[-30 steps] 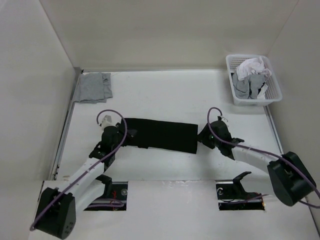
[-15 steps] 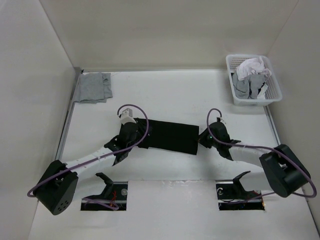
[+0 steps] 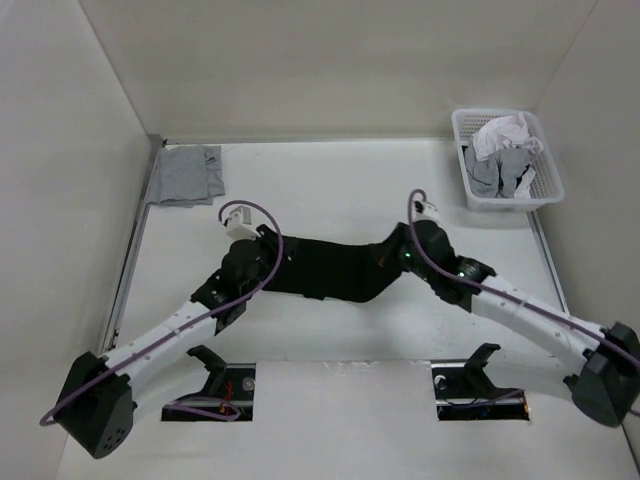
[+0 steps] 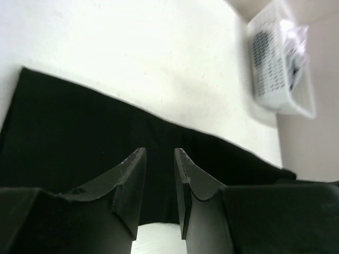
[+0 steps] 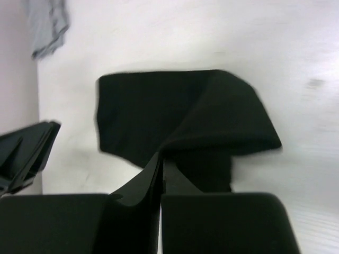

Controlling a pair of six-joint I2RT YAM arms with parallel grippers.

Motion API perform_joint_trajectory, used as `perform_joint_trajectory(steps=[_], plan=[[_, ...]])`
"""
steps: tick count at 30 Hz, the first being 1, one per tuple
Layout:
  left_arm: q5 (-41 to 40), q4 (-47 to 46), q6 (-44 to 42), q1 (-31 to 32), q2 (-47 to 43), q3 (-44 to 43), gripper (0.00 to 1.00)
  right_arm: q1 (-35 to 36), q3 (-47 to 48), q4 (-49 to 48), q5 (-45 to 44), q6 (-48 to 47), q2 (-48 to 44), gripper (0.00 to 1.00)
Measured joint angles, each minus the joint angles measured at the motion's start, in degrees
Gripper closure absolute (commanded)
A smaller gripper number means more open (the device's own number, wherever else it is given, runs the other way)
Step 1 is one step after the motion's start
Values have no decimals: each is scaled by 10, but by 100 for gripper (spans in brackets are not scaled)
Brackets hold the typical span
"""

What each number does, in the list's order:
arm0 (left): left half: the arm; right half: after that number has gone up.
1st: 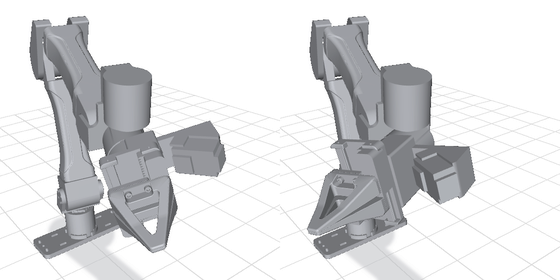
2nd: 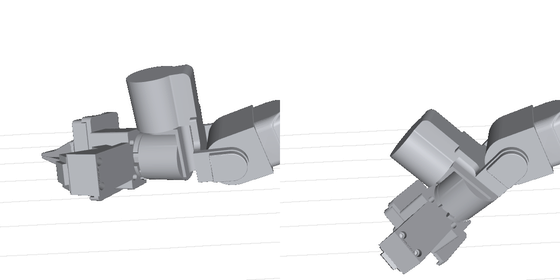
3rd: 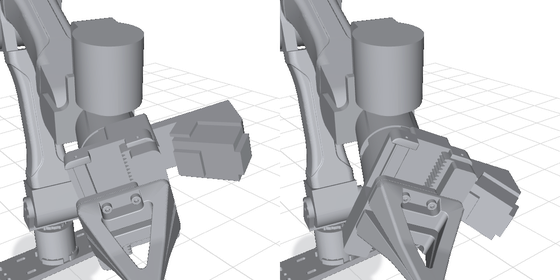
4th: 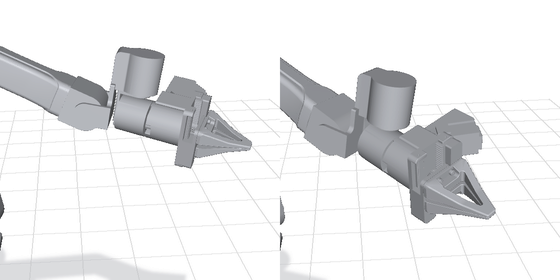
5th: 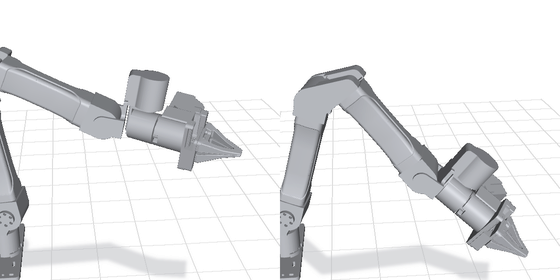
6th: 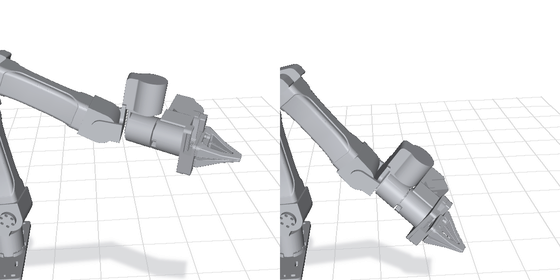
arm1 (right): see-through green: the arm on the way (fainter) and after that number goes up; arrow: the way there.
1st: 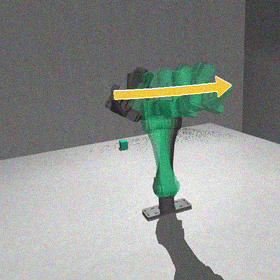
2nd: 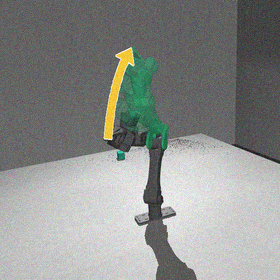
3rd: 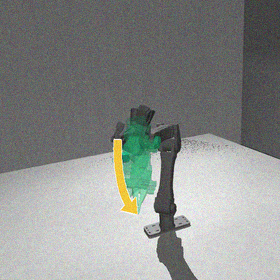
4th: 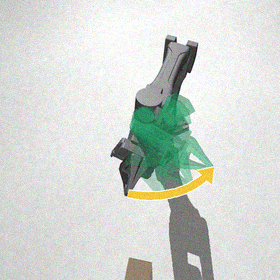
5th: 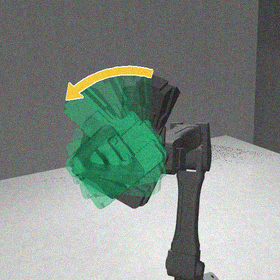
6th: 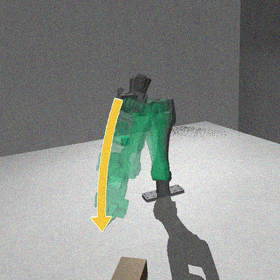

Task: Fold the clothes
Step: Fold the tank top

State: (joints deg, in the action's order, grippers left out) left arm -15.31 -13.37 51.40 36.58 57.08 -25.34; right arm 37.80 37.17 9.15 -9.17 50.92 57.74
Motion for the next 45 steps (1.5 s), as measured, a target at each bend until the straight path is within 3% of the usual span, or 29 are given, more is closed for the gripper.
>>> perform_joint_trajectory(steps=[4, 6, 9, 13, 15, 18, 20, 24, 25, 27, 29, 31, 33, 45], plan=[[7, 41, -1, -37, -82, -10, 74, 97, 152, 25, -22, -9, 142, 98], [10, 63, -2, -59, -129, -13, 74, 130, 232, 26, -27, -12, 227, 87], [13, 95, -5, -101, -191, -14, 73, 165, 344, 25, -28, -10, 357, 82], [26, 137, -7, -172, -240, -15, 73, 202, 473, 26, -9, 2, 508, 52], [35, 149, -6, -204, -249, -15, 73, 221, 497, 23, 1, 5, 541, 42], [51, 162, -4, -242, -248, -15, 72, 243, 494, 19, 11, 7, 535, 42], [61, 163, -2, -253, -239, -15, 72, 252, 469, 1, 12, 3, 504, 48], [74, 149, 1, -230, -188, -15, 70, 241, 349, -33, 0, -6, 383, 91], [75, 142, 1, -214, -170, -15, 70, 231, 321, -38, -3, -8, 354, 95], [74, 134, 1, -181, -130, -15, 69, 204, 283, -45, -7, -14, 320, 94], [68, 128, 0, -153, -103, -11, 69, 176, 273, -48, -4, -32, 322, 86], [59, 127, 0, -133, -91, 1, 68, 152, 277, -45, 5, -57, 346, 70], [48, 128, 0, -125, -91, 19, 65, 137, 299, -31, 15, -88, 383, 63], [31, 156, 42, -83, -124, 122, 60, 114, 559, 42, 103, -209, 584, 53]])
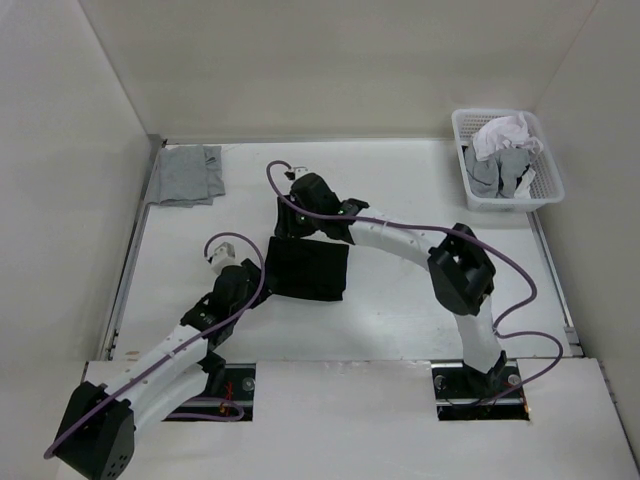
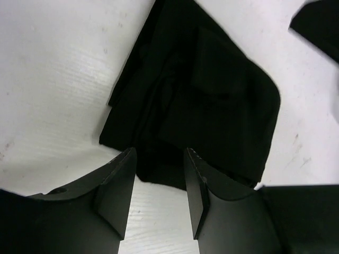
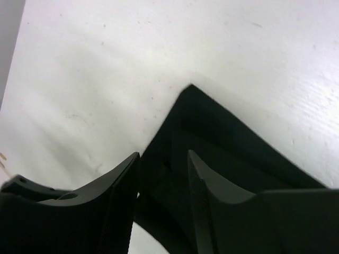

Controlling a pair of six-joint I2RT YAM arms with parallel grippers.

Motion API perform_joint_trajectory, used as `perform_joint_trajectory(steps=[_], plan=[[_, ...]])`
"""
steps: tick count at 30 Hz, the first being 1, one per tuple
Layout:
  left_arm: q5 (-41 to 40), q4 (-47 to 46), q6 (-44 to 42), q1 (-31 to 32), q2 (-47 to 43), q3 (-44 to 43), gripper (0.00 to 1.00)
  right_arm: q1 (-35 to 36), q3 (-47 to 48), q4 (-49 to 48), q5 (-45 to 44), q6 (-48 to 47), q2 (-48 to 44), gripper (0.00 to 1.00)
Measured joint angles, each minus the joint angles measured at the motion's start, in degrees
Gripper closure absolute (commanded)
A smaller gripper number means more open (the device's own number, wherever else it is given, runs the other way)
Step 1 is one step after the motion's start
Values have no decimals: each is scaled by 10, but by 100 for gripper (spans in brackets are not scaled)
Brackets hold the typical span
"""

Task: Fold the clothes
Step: Fold the tank top

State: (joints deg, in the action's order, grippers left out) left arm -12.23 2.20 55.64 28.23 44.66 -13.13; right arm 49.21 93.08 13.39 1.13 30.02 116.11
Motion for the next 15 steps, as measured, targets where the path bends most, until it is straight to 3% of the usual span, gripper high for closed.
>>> perform_joint_trajectory(steps=[9, 15], plan=[[6, -21, 15, 7, 22, 19, 62, -1, 123, 47, 38, -34, 117, 52], [9, -50, 19, 11, 51, 23, 64, -1, 150, 71, 35, -49, 158, 54]])
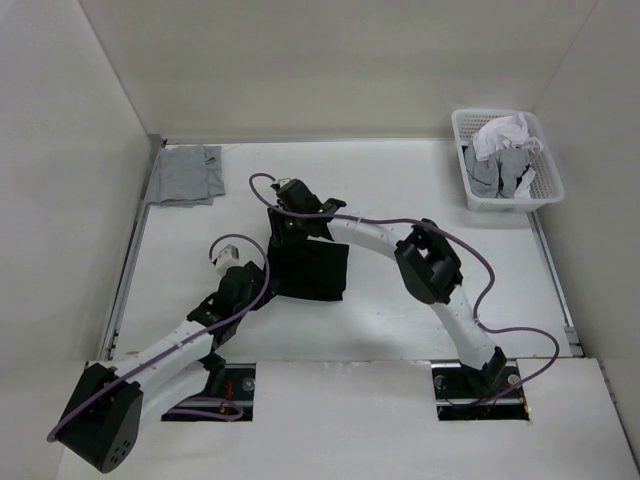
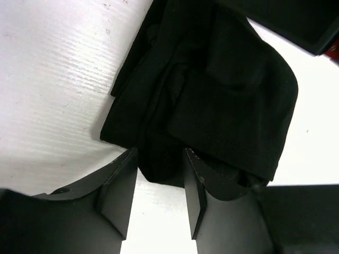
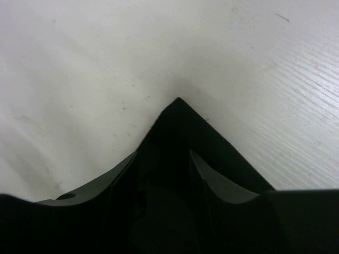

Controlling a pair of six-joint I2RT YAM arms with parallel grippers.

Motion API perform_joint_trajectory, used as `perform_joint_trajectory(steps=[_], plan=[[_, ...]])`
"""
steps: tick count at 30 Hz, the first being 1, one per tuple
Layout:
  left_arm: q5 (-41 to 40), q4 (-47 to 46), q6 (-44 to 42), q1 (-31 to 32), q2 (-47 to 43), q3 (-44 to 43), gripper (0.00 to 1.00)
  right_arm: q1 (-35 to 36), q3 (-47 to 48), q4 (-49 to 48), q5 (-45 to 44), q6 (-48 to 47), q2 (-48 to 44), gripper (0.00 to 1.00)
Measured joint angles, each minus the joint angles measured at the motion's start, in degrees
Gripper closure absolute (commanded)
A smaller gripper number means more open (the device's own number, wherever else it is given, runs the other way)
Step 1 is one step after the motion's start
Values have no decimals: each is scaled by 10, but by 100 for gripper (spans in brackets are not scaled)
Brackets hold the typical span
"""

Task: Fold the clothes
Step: Fold the tank top

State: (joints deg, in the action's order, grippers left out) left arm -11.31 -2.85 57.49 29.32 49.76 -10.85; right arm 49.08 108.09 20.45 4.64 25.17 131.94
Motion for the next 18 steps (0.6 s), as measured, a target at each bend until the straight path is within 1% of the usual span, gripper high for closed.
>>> perform_joint_trajectory(steps=[6, 9, 11, 13, 15, 18], plan=[[2, -25, 0, 0, 29, 0, 69, 0, 2, 7, -15, -14, 1, 65], [3, -32, 0, 0, 40, 0, 70, 1, 2, 8, -19, -16, 1, 70], [4, -39, 0, 0, 42, 3, 74, 1, 2, 9, -21, -18, 1, 76], [4, -43, 0, 0, 42, 6, 81, 2, 2, 10, -23, -19, 1, 86], [5, -43, 0, 0, 42, 7, 89, 3, 2, 10, -27, -19, 1, 94], [6, -43, 1, 0, 38, 7, 94, 4, 2, 10, -36, -18, 1, 99]])
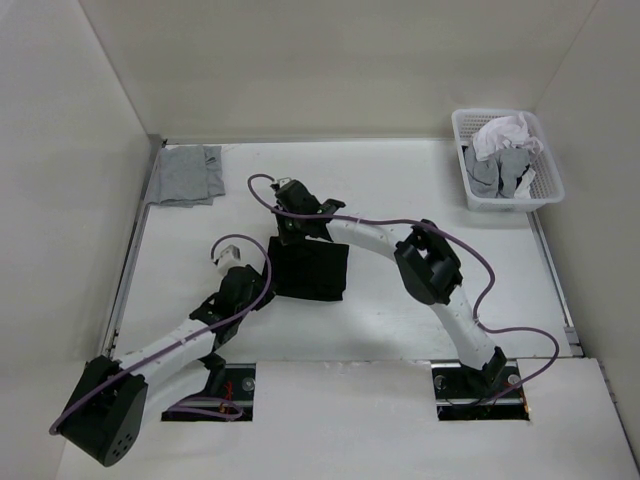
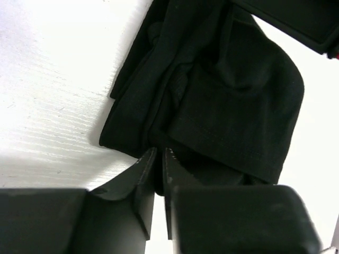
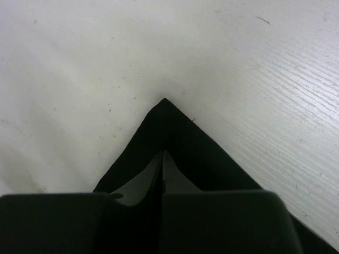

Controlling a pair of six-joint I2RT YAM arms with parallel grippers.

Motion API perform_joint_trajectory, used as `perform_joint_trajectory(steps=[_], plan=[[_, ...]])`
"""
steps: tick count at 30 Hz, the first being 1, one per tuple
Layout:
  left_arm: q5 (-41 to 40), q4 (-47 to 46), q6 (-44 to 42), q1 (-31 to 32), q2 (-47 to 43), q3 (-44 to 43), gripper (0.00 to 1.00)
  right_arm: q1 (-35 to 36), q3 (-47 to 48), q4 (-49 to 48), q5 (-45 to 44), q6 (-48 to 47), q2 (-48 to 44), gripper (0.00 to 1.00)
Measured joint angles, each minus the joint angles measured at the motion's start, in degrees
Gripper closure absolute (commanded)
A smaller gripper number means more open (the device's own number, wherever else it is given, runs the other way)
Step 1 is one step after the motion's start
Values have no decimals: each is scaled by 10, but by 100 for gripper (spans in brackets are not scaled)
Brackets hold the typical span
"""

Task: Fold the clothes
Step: Fold the tank top

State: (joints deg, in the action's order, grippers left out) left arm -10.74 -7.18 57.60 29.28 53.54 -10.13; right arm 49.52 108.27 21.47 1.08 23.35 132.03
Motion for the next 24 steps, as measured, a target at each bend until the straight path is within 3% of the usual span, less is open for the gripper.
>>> perform_joint_trajectory(steps=[14, 16, 20, 24], plan=[[-16, 84, 27, 3, -233, 0, 99, 8, 18, -5, -28, 5, -59, 100], [-23, 93, 27, -3, -227, 0, 99, 10, 43, -3, -27, 5, -52, 94], [-24, 96, 26, -14, -182, 0, 98, 18, 63, -2, -26, 0, -38, 70], [-23, 91, 27, -15, -148, 15, 98, 27, 61, 7, -21, -7, -19, 70]])
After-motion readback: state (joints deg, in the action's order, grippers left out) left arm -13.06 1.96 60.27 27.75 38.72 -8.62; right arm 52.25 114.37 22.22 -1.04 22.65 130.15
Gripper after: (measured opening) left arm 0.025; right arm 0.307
